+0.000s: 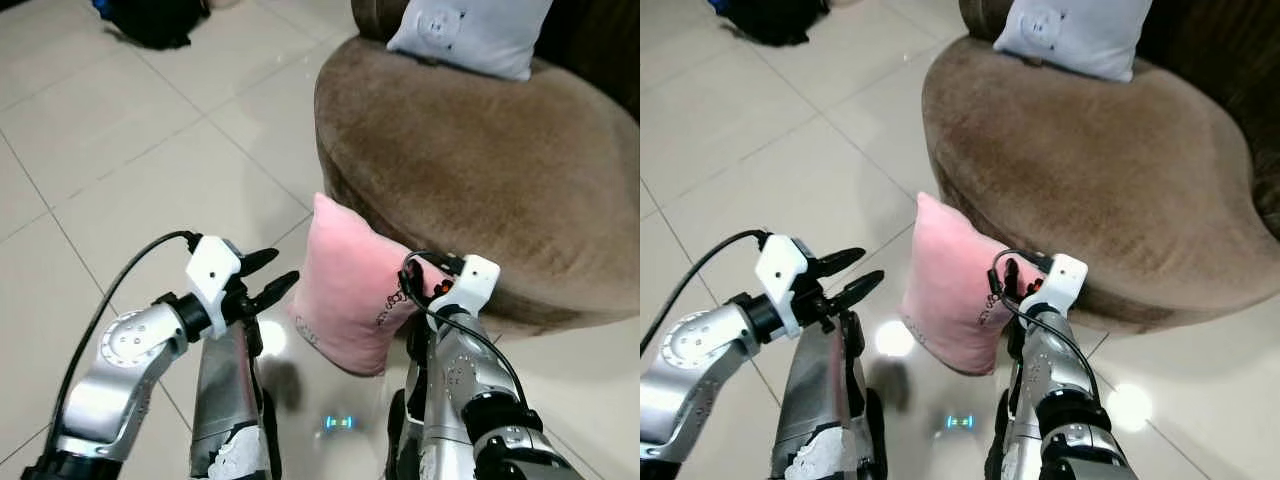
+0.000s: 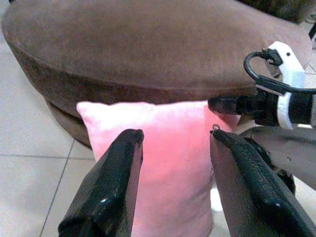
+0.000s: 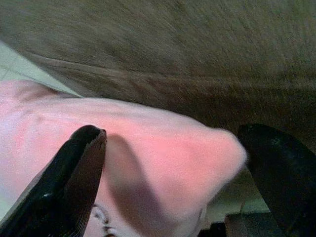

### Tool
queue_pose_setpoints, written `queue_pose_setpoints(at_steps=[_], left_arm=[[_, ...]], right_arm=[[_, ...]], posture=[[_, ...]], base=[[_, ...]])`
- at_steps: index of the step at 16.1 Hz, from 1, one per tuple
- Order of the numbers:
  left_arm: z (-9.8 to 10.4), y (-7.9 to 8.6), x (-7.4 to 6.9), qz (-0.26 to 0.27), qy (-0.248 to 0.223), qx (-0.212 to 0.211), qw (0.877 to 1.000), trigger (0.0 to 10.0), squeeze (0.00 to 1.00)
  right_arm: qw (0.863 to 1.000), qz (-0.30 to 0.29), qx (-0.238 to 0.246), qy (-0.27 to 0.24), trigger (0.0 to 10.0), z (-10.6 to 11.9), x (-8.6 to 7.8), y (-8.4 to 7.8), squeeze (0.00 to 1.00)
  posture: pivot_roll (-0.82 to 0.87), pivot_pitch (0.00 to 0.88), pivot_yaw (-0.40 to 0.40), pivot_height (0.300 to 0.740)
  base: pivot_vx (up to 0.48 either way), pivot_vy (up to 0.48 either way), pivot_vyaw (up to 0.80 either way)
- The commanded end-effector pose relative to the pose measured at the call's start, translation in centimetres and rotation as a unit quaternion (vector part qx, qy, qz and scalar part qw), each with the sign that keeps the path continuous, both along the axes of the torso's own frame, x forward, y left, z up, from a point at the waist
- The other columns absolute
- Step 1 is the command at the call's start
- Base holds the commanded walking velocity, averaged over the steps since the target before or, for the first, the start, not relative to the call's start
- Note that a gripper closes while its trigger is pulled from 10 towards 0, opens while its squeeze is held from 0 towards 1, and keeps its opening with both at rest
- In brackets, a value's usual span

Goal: Move the pillow to the sofa from floor

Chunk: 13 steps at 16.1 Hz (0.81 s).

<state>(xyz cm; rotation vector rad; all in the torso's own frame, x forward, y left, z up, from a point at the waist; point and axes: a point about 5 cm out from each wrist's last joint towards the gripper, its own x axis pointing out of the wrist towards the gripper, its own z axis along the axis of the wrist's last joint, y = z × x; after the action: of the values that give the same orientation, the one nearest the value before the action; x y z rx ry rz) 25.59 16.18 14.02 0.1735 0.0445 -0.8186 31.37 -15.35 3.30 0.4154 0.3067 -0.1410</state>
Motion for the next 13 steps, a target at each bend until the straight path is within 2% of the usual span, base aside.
queue_pose_setpoints(at_steps=[1,2,3,4,6,7,8,9,10,12,13], left_arm=[[0.1,0.3,-0.4,-0.004,0.005,0.001,1.0,10.0,0.0],[0.2,0.4,-0.5,-0.005,0.007,0.002,1.0,10.0,0.0],[0.3,0.5,-0.6,-0.011,0.014,0.005,1.0,10.0,0.0],[0.3,0.5,-0.6,-0.014,0.016,0.004,1.0,10.0,0.0],[-0.2,0.2,-0.3,-0.017,0.023,0.003,1.0,10.0,0.0],[-0.8,0.1,0.0,-0.018,0.029,0.001,0.999,10.0,0.0],[-1.2,0.2,0.1,-0.018,0.034,0.001,0.999,10.0,0.0],[-1.3,0.2,0.1,-0.018,0.036,0.001,0.999,10.0,0.0],[-2.4,-0.8,0.3,-0.021,0.045,0.002,0.999,10.0,0.0],[-3.0,-2.3,0.6,-0.024,0.048,0.001,0.999,10.0,0.0],[-3.1,-3.7,0.8,-0.027,0.047,0.0,0.999,10.0,0.0]], right_arm=[[1.0,-0.01,0.015,0.014,10.0,-0.7,-0.3,0.2,1.0],[1.0,-0.013,0.01,0.016,10.0,-0.7,-0.2,0.3,1.0],[0.999,-0.015,0.003,0.03,10.0,-0.8,0.0,0.6,0.91],[0.999,-0.011,0.006,0.032,10.0,-0.8,0.0,0.8,0.0],[0.999,0.012,0.025,0.028,10.0,-0.9,0.0,1.5,0.0],[0.999,0.023,0.034,0.019,8.9,-0.9,0.0,1.8,0.0],[0.999,0.025,0.039,0.014,3.4,-0.8,0.0,1.9,0.0],[0.999,0.025,0.039,0.014,3.4,-0.8,0.0,1.9,0.0],[0.999,0.024,0.045,0.005,0.0,-0.6,0.1,1.8,0.0],[0.999,0.026,0.047,-0.001,0.0,-0.5,0.3,1.8,0.0],[0.998,0.032,0.045,-0.005,0.0,-0.3,0.4,1.9,0.0]], posture=[[0.27,0.321,0.063,0.485],[0.28,0.322,0.067,0.485],[0.28,0.323,0.072,0.485],[0.28,0.323,0.072,0.485],[0.28,0.322,0.072,0.485],[0.28,0.316,0.071,0.485],[0.28,0.316,0.071,0.485],[0.28,0.316,0.071,0.485],[0.28,0.315,0.074,0.485],[0.28,0.312,0.073,0.485],[0.28,0.312,0.073,0.485]], base=[[0.0,0.0,0.0],[0.0,0.0,0.0],[0.0,0.0,0.0],[0.0,0.0,0.0],[0.0,0.0,0.0],[0.0,0.0,0.0],[0.0,0.0,0.0],[0.0,0.0,0.0],[0.0,0.0,0.0],[0.0,0.0,0.0],[0.0,0.0,0.0]])
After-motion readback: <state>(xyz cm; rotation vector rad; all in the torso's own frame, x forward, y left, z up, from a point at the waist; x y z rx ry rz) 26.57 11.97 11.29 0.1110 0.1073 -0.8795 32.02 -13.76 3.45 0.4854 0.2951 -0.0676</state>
